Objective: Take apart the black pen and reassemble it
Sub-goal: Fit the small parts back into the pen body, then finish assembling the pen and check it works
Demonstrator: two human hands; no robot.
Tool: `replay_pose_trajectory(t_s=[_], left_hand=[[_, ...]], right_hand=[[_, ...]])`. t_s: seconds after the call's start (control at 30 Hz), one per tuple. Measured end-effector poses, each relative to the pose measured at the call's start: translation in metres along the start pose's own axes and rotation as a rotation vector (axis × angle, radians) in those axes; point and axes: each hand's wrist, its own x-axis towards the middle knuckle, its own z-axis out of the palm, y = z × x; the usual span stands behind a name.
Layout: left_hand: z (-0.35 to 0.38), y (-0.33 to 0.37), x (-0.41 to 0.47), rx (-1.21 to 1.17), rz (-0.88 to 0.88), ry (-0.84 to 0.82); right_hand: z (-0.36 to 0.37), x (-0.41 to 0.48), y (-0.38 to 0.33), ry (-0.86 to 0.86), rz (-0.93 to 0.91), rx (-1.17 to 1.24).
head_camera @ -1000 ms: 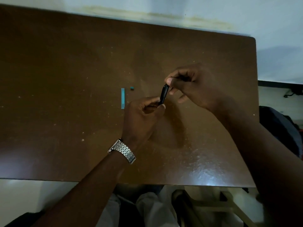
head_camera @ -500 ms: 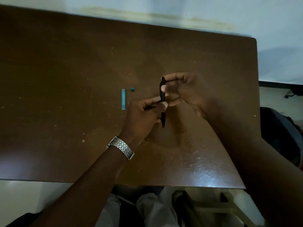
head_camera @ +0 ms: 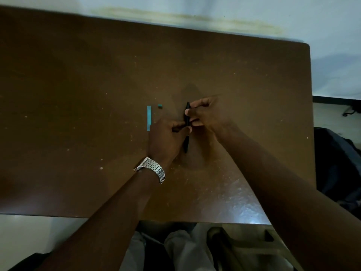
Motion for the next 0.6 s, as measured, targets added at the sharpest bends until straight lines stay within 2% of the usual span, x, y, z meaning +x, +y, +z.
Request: replay_pose_trajectory(t_s=[0.23, 0.43, 0.6], left_hand=[[0.0, 0.003, 0.001, 0.127, 0.061, 0.027], [-0.003, 0.003, 0.0, 0.076, 0.058, 0.062], [-0.031, -0.006, 0.01, -0.048, 0.005, 0.203]], right_hand=[[0.008, -0.001, 0.002, 0.112, -0.11, -0.168], [0.007, -0.006, 0.0, 0.118, -0.131, -0.194], [0.01, -0.017, -0.016, 0.192, -0.312, -0.202]])
